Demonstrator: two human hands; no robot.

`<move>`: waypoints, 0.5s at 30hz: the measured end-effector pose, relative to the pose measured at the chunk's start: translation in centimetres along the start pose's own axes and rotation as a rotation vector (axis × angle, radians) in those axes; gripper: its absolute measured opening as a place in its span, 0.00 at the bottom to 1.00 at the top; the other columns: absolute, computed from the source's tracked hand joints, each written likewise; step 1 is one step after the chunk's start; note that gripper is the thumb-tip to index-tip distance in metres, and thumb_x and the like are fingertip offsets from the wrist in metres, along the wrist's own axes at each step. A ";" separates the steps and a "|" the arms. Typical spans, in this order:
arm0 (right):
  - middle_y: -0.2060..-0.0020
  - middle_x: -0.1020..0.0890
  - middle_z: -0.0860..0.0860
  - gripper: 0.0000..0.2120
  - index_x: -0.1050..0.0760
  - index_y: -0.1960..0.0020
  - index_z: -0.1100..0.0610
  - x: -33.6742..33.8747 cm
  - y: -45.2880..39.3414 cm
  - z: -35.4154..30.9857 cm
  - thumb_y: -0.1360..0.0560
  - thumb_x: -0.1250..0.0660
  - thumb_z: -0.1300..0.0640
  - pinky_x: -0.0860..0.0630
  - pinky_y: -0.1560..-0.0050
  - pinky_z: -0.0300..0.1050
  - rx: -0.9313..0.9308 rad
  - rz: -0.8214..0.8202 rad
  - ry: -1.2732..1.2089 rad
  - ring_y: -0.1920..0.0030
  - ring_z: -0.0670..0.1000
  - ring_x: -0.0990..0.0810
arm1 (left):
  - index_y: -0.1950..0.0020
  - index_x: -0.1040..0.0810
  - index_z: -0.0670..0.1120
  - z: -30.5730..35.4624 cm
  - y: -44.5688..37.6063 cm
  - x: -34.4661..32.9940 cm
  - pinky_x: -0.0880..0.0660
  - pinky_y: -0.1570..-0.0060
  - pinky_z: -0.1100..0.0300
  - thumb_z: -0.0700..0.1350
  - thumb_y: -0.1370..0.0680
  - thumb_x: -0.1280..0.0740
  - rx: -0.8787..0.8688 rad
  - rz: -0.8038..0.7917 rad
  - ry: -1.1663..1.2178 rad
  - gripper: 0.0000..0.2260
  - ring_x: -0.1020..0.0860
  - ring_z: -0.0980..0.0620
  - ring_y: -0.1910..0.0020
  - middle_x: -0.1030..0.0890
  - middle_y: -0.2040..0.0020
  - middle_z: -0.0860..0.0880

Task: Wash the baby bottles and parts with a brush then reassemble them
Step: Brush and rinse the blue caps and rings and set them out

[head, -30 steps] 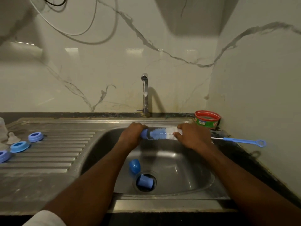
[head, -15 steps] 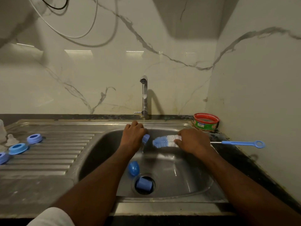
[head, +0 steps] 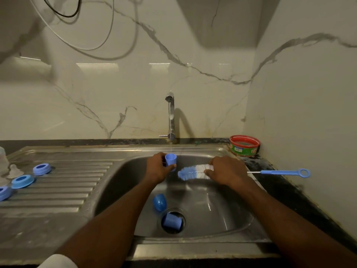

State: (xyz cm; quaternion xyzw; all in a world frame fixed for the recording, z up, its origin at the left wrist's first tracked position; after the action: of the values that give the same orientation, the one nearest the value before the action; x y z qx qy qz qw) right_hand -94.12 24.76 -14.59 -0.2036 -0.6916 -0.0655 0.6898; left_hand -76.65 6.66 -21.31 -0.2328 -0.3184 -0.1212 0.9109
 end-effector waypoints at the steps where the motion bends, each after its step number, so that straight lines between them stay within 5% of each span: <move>1: 0.44 0.17 0.49 0.21 0.22 0.35 0.46 0.0 0.0 0.0 0.22 0.37 0.36 0.23 0.44 0.51 0.001 -0.001 -0.005 0.45 0.51 0.20 | 0.37 0.22 0.45 0.1 0.0 0.0 0.27 0.50 0.64 0.46 0.28 0.21 0.003 0.000 0.001 0.22 0.21 0.56 0.49 0.17 0.43 0.47; 11: 0.42 0.18 0.49 0.21 0.24 0.34 0.47 -0.3 0.2 -0.3 0.22 0.36 0.36 0.23 0.43 0.49 0.010 -0.034 -0.022 0.43 0.51 0.21 | 0.37 0.21 0.43 0.5 0.7 0.2 0.28 0.51 0.68 0.45 0.26 0.22 0.003 -0.028 -0.006 0.20 0.22 0.58 0.49 0.17 0.42 0.46; 15: 0.42 0.18 0.50 0.21 0.23 0.35 0.47 -0.3 0.2 -0.3 0.22 0.36 0.37 0.24 0.43 0.50 0.000 -0.034 -0.034 0.43 0.51 0.21 | 0.37 0.21 0.44 0.5 0.5 0.8 0.28 0.52 0.71 0.44 0.26 0.22 -0.001 0.086 0.072 0.19 0.21 0.57 0.49 0.18 0.46 0.51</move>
State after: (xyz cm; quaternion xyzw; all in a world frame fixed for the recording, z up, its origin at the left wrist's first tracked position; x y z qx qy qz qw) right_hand -93.80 24.74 -14.94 -0.1927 -0.7067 -0.0737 0.6767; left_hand -76.15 7.30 -20.62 -0.2423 -0.2751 -0.0905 0.9260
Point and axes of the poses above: each hand's wrist, its own y-axis away from the middle knuckle, its own x-axis out of the back of the hand, z = x × y, the point moved 2 cm from there along -y, towards the middle knuckle
